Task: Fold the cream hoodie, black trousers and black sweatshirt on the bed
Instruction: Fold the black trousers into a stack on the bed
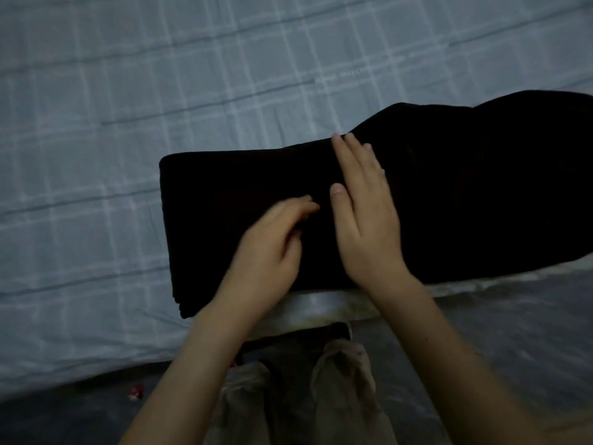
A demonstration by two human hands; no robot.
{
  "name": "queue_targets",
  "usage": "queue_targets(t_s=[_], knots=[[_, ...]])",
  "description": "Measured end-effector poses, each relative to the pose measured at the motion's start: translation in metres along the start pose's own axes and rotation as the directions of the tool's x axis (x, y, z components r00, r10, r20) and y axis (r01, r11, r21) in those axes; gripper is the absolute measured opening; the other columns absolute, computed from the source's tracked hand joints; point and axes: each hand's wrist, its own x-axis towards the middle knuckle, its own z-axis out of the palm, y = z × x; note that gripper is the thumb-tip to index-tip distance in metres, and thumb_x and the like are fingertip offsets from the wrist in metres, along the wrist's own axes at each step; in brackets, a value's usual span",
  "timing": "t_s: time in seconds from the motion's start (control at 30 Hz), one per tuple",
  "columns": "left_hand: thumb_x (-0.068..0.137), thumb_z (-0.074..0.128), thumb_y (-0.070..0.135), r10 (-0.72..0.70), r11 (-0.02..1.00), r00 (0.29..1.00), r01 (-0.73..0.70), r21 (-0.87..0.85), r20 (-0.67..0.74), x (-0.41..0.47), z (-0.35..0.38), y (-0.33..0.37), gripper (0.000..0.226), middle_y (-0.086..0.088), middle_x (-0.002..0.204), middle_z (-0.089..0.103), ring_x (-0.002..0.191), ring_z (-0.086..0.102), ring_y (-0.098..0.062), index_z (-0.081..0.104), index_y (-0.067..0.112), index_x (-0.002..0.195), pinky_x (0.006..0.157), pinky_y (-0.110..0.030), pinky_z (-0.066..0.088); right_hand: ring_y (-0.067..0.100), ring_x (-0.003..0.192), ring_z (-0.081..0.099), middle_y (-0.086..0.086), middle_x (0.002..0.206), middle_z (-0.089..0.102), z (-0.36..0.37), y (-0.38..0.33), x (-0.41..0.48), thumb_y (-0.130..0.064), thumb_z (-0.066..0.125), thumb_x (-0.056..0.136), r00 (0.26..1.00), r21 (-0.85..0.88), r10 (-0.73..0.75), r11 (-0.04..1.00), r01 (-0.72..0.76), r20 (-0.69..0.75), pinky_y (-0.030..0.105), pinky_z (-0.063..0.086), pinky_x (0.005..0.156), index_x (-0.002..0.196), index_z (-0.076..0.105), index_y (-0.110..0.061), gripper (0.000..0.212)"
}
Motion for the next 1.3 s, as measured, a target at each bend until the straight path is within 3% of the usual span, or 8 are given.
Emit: queue_targets(t_s=[0.07,0.13,0.27,0.4,0.73,1.13,1.23,1.3], knots=[[0.084,0.049,0.004,0.083,0.973,0.979,-0.039,0.226,-0.188,-0.001,-0.024,-0.013,0.044,-0.004,0.135,0.058,0.127,0.051,-0.015,0.061,0.012,0.126,0.111,-0.023,0.034,0.020,0.152,0.013,0.000,0.161,0.028,0.006,-0.014,0.004,-0.018,0.038,0.100,1.000,-0.008,-0.009,1.000,0.009,0.009,0.046,0.012,0.123,0.154,0.032,-0.020,0.054],[0.089,0.050,0.015,0.069,0.897,0.958,0.062,0.437,-0.277,-0.004,-0.043,-0.029,0.048,-0.007,0.146,0.049,0.136,0.043,-0.025,0.054,0.011,0.136,0.115,-0.038,0.030,0.022,0.152,0.015,0.001,0.160,0.030,0.017,-0.023,0.005,-0.022,0.039,0.099,0.997,-0.130,-0.070,0.989,0.073,0.026,0.046,0.010,0.124,0.153,0.033,-0.019,0.054],[0.097,0.037,0.037,0.020,0.783,0.992,0.062,0.619,-0.125,-0.004,-0.042,-0.062,0.057,-0.005,0.159,0.029,0.148,0.022,-0.029,0.035,0.018,0.151,0.119,-0.050,0.014,0.023,0.153,0.006,-0.003,0.165,0.017,0.049,-0.006,0.005,-0.042,0.033,0.102,0.976,-0.470,-0.103,0.863,0.184,0.192,0.051,0.009,0.122,0.157,0.021,-0.031,0.057],[0.100,0.028,0.043,0.045,0.692,0.999,-0.033,0.721,0.003,-0.001,-0.021,-0.104,0.060,-0.004,0.163,0.018,0.151,0.012,-0.026,0.022,0.020,0.155,0.120,-0.047,0.008,0.020,0.153,0.005,-0.004,0.165,0.016,0.072,0.033,-0.007,-0.047,0.033,0.101,0.979,-0.539,-0.092,0.823,0.178,0.183,0.053,0.014,0.120,0.157,0.020,-0.032,0.059],[0.099,0.032,0.044,0.145,0.687,0.984,-0.178,0.704,0.108,-0.016,-0.036,-0.112,0.061,-0.007,0.162,0.020,0.151,0.012,-0.026,0.024,0.020,0.155,0.122,-0.046,0.008,0.017,0.153,0.002,-0.009,0.165,0.015,0.077,0.036,-0.012,-0.048,0.031,0.101,0.979,-0.528,-0.085,0.832,0.171,0.184,0.053,0.012,0.121,0.156,0.016,-0.037,0.058],[0.099,0.034,0.042,0.129,0.699,0.984,-0.178,0.693,0.123,-0.009,-0.031,-0.119,0.062,-0.008,0.163,0.014,0.151,0.009,-0.025,0.022,0.019,0.155,0.122,-0.045,0.007,0.018,0.153,0.003,-0.008,0.164,0.018,0.083,0.042,-0.009,-0.047,0.034,0.099,0.987,-0.528,-0.069,0.838,0.134,0.142,0.056,0.013,0.121,0.156,0.021,-0.036,0.059],[0.099,0.038,0.038,0.173,0.798,0.983,-0.174,0.577,0.057,-0.011,-0.042,-0.107,0.057,-0.006,0.161,0.022,0.150,0.015,-0.024,0.032,0.021,0.152,0.121,-0.045,0.013,0.018,0.153,0.003,-0.007,0.164,0.018,0.077,0.034,-0.010,-0.046,0.034,0.101,0.986,-0.497,-0.068,0.857,0.135,0.152,0.055,0.013,0.121,0.156,0.022,-0.035,0.057],[0.096,0.046,0.032,0.178,0.873,0.979,-0.111,0.475,-0.099,-0.016,-0.054,-0.104,0.053,-0.006,0.159,0.029,0.147,0.023,-0.026,0.040,0.020,0.148,0.119,-0.046,0.019,0.017,0.153,0.004,-0.006,0.164,0.020,0.068,0.028,-0.008,-0.043,0.035,0.101,0.985,-0.467,-0.074,0.873,0.140,0.158,0.054,0.014,0.121,0.155,0.024,-0.034,0.057]])
